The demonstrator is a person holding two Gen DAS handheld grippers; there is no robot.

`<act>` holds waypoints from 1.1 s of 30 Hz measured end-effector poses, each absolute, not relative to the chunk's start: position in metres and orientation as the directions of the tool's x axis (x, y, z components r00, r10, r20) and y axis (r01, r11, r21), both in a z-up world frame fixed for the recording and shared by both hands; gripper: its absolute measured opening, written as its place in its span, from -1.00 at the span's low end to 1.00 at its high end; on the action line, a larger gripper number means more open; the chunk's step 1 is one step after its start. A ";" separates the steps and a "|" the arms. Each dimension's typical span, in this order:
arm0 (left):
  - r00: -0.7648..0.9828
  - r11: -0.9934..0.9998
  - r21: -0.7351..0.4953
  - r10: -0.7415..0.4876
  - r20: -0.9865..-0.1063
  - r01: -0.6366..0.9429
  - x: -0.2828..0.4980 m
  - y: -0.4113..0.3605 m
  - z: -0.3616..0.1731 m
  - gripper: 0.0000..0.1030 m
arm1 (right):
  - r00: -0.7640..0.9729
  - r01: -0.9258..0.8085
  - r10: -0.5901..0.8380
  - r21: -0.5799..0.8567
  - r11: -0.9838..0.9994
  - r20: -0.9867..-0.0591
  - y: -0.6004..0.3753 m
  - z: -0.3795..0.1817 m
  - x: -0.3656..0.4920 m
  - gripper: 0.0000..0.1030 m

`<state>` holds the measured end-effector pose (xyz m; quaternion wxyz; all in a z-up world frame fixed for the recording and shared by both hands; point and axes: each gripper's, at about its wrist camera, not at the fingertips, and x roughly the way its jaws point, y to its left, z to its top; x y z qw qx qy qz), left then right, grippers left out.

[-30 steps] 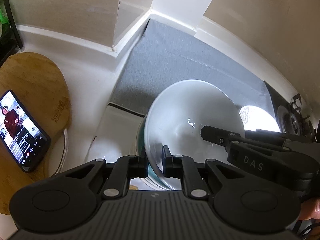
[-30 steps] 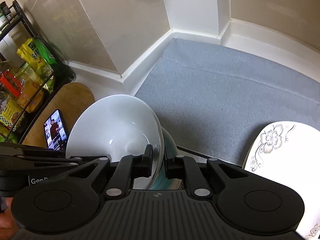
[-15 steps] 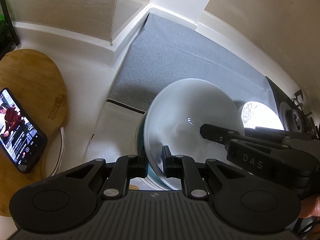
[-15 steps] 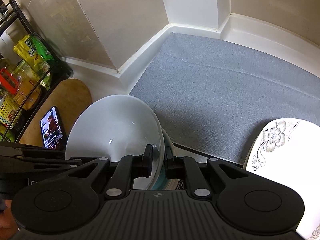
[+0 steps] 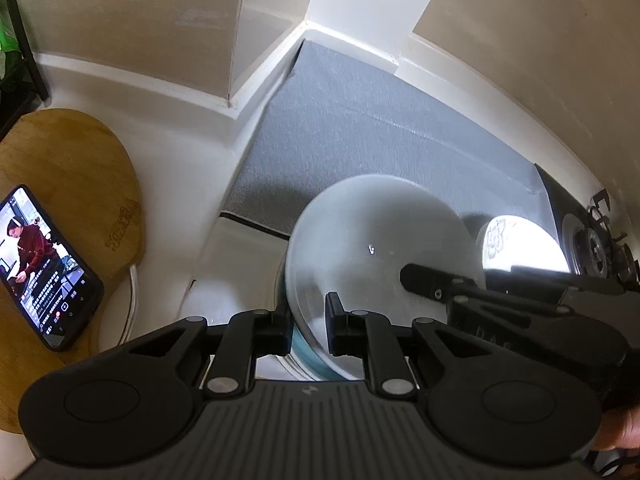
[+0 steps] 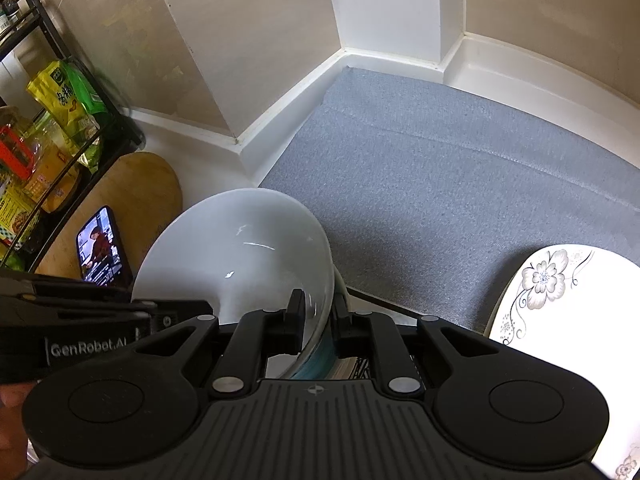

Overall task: Organize plates and bowls
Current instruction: 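Lift and carry the blue-patterned bowl over the turquoise bowl, then lower the blue-patterned bowl into the turquoise bowl and open both tools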

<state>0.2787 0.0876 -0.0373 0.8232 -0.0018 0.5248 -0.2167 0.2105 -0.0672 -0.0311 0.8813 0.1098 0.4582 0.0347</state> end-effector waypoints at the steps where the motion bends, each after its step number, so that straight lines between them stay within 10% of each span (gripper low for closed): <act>1: 0.355 0.906 -0.236 -0.363 -0.862 0.352 0.280 0.088 -0.037 -0.64 | 0.576 0.040 0.158 0.220 0.975 -0.802 -0.067 -0.031 0.211 -0.69; 18: 0.425 0.908 -0.245 -0.380 -0.821 0.339 0.287 0.102 -0.019 -0.19 | 0.571 0.017 0.159 0.205 0.979 -0.805 -0.062 -0.017 0.212 -0.37; 26: 0.430 0.916 -0.238 -0.366 -0.826 0.322 0.290 0.108 -0.034 0.71 | 0.614 0.049 0.124 0.194 0.980 -0.779 -0.079 -0.006 0.211 0.31; 33: 0.370 0.913 -0.273 -0.376 -0.850 0.303 0.289 0.107 -0.062 0.87 | 0.546 0.164 0.201 0.339 0.926 -0.814 -0.101 -0.038 0.202 0.39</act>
